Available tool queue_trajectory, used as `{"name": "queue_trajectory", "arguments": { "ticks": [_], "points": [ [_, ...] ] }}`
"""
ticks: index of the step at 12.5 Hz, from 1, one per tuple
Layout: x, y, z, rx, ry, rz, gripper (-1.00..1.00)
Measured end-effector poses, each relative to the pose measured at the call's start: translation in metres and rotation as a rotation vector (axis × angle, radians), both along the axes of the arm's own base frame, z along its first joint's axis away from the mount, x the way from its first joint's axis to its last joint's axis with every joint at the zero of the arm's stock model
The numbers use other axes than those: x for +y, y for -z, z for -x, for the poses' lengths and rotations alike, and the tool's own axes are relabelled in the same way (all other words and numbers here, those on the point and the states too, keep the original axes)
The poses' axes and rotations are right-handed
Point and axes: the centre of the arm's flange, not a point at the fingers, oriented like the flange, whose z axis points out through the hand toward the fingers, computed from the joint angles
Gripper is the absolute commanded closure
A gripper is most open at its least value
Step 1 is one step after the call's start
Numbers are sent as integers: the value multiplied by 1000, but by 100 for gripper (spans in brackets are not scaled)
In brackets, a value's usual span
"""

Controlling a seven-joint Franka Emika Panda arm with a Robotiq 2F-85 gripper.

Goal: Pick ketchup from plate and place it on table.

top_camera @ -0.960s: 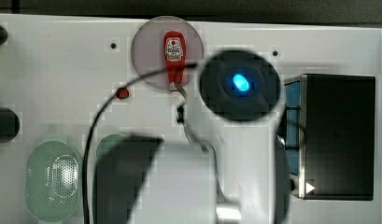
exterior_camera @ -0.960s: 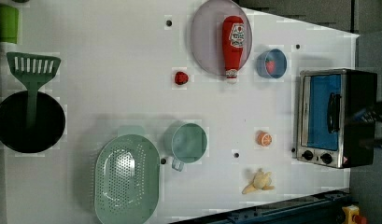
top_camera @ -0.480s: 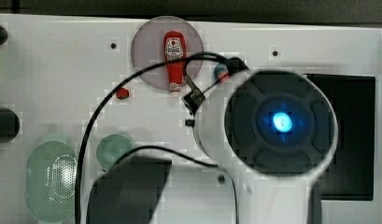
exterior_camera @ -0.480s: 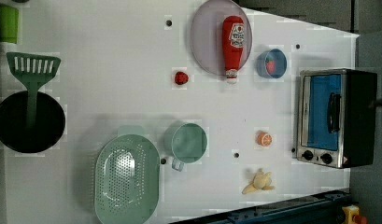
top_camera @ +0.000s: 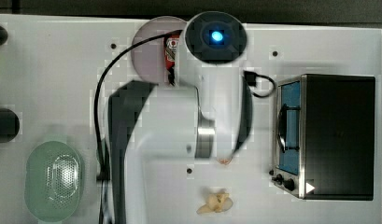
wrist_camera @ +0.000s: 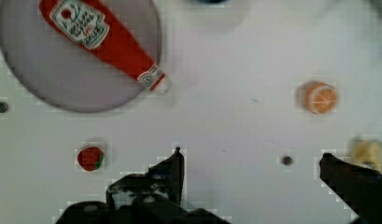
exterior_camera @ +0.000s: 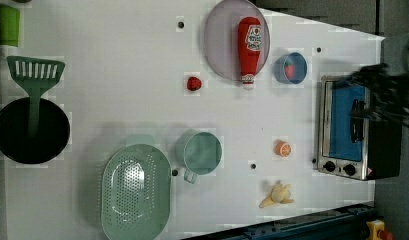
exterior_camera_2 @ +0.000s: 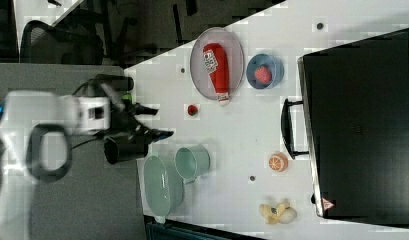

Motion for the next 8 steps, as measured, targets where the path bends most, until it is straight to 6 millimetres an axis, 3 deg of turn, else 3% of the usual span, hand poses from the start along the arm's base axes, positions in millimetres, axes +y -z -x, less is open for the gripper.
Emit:
{"name": "queue_trajectory", "arguments": {
  "ticks": [2, 4, 8],
  "points": [
    [11, 52, -12, 30, -57, -22, -100],
    [17, 92, -17, 54, -143, -41, -100],
    [27, 135, -43, -6, -392, -87, -100]
  ]
}}
